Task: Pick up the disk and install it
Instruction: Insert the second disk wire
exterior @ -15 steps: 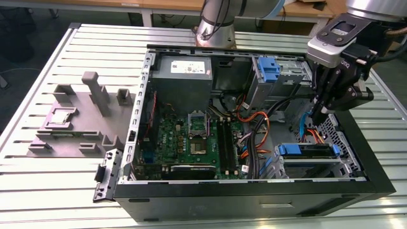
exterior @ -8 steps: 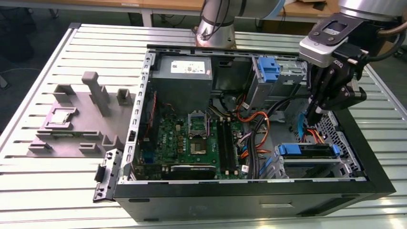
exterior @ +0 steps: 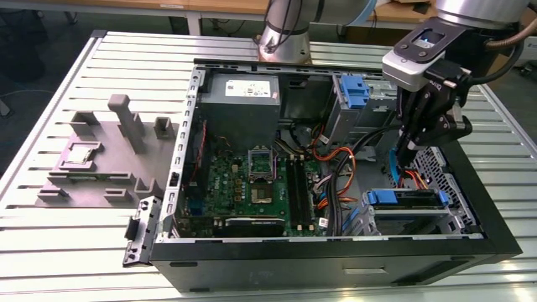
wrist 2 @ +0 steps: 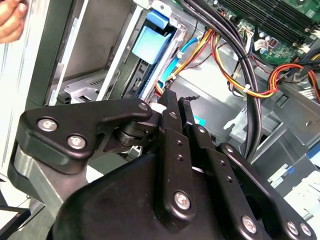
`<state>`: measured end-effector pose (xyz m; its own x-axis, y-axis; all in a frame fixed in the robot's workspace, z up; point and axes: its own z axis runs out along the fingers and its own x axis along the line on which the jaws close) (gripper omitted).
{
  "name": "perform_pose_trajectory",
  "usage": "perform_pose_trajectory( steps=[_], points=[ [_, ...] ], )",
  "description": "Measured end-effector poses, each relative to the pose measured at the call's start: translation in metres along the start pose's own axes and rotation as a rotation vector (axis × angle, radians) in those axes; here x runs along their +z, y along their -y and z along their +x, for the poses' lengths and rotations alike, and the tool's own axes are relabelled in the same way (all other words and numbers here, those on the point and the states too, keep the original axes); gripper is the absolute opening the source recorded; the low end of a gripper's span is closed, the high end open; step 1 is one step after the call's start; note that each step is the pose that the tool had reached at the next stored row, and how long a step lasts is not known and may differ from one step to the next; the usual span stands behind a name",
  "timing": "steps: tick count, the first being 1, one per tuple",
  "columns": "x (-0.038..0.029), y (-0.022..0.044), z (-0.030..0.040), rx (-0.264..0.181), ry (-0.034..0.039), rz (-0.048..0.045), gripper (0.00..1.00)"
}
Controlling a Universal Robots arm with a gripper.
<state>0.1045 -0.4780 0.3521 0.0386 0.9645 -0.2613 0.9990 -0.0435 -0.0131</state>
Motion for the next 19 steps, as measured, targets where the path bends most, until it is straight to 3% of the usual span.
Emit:
perform_pose_trajectory(
  steps=[2, 3, 11, 15, 19],
  points=[
    [0.0006, 0.0002, -0.0022, 0.0, -0.0153, -0.0009, 0.16],
    [0.0008, 0.0003, -0.0031, 0.0, -0.0182, -0.0011, 0.16],
    [0.001, 0.0019, -0.0038, 0.0, -0.0197, -0.0027, 0.16],
    [0.0014, 0.0078, -0.0047, 0.003, -0.0296, -0.0153, 0.16],
    [0.0024, 0.0083, -0.0086, 0.005, -0.0372, -0.0282, 0.16]
  ],
)
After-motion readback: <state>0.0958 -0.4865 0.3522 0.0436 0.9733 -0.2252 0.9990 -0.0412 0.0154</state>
